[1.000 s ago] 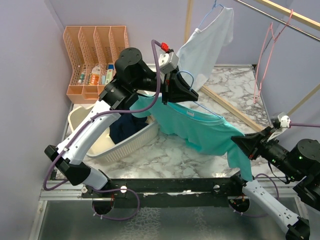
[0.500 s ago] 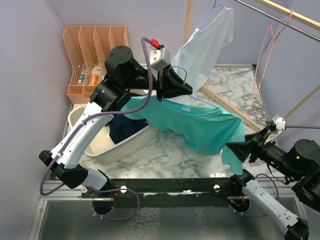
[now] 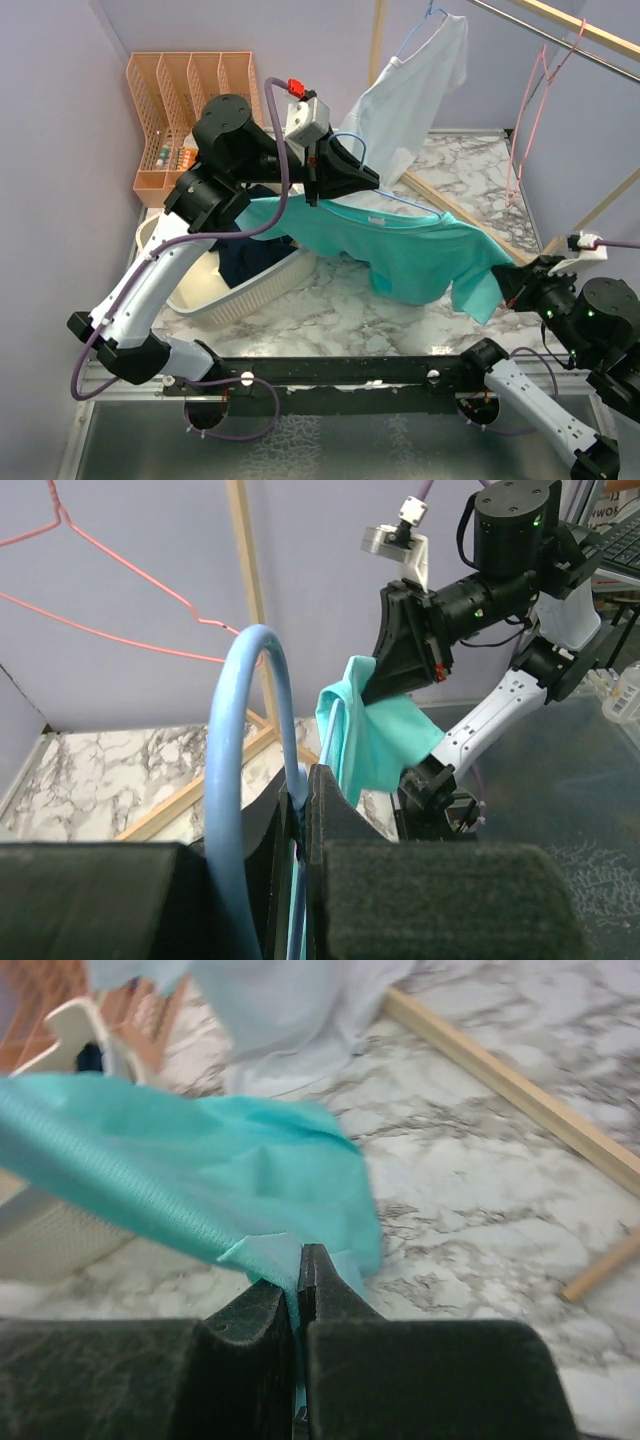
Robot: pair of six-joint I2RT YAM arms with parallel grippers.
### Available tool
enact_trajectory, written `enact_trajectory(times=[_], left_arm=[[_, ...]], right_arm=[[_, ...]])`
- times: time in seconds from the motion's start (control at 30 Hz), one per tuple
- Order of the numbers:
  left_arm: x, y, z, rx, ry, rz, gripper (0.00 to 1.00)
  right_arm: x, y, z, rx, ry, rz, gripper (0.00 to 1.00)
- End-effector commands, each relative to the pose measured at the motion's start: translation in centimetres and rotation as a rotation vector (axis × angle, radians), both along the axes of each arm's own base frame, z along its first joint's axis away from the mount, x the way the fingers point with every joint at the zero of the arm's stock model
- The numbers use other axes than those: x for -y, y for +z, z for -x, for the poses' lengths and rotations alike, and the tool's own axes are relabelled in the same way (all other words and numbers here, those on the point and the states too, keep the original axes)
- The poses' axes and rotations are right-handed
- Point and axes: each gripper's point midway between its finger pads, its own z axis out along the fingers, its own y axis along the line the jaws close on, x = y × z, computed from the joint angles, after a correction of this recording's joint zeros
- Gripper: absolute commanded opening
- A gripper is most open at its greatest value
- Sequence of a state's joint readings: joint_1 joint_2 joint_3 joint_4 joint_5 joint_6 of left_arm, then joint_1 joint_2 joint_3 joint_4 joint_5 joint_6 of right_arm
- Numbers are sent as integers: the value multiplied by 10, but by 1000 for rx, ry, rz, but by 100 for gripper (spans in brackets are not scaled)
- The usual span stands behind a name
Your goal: Remove the t-shirt from the hanger
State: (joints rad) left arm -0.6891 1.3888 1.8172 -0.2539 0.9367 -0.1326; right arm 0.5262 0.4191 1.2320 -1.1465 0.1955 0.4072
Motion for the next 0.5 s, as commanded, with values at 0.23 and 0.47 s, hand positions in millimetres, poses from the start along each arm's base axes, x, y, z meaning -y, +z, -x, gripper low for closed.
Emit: enact_trajectory(times=[0.23, 0.47], left_arm=[[-31, 38, 13, 138, 119, 72, 0], [-48, 56, 22, 186, 175, 116, 0]], right_arm=[[97, -9, 20, -45, -584, -140, 1], [90, -17, 15, -79, -563, -114, 1]])
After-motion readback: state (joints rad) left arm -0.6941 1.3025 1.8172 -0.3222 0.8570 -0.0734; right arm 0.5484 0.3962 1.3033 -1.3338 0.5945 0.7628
